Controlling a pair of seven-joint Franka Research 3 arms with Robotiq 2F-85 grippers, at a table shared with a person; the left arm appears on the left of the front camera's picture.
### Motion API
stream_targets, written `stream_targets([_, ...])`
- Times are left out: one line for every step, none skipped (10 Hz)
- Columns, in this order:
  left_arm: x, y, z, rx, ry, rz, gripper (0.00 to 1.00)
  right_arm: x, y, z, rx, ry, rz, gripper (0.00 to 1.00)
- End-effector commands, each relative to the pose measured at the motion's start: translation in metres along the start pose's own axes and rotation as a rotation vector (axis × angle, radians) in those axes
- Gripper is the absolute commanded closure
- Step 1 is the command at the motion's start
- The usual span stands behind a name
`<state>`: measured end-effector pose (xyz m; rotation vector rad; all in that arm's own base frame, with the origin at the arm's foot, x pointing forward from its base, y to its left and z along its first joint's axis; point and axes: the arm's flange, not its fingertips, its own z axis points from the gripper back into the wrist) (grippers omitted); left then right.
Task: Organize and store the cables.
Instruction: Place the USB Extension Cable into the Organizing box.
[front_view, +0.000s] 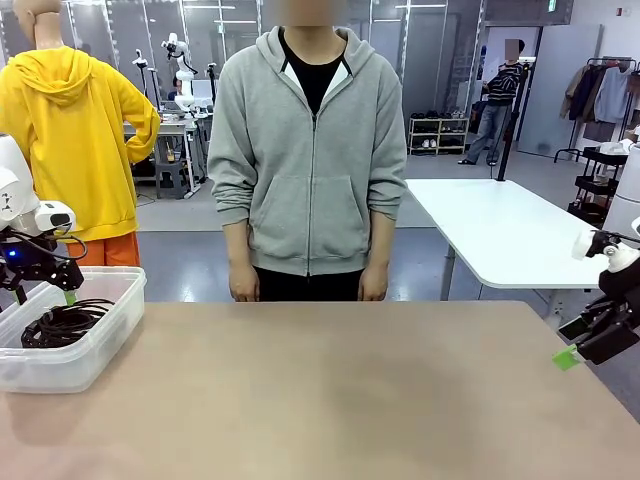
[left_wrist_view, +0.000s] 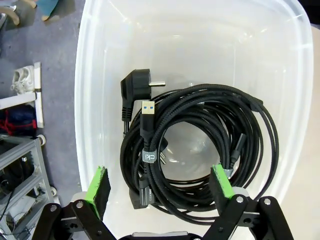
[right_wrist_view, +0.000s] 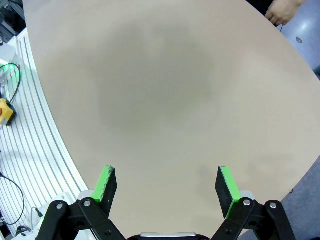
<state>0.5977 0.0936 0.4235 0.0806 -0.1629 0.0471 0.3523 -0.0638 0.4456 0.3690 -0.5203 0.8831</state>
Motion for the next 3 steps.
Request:
stream_targets([-0.0001,0.0008,-0.0001,-0.011,0.003,-0.014,0.0,0.0026,0.0003,-0.0007,-0.006,-0.004,-0.018,0.0])
stream_targets([-0.0001,0.0008,-0.0001,-0.011,0.003,-0.014,0.0,0.0026,0.0003,-0.0007,-0.006,-0.004,-0.018,0.0])
stream_targets([-0.0001,0.0008,-0.0001,-0.011,0.003,-0.014,0.0,0.0026,0.0003,-0.0007,-0.006,-0.004,-0.018,0.0])
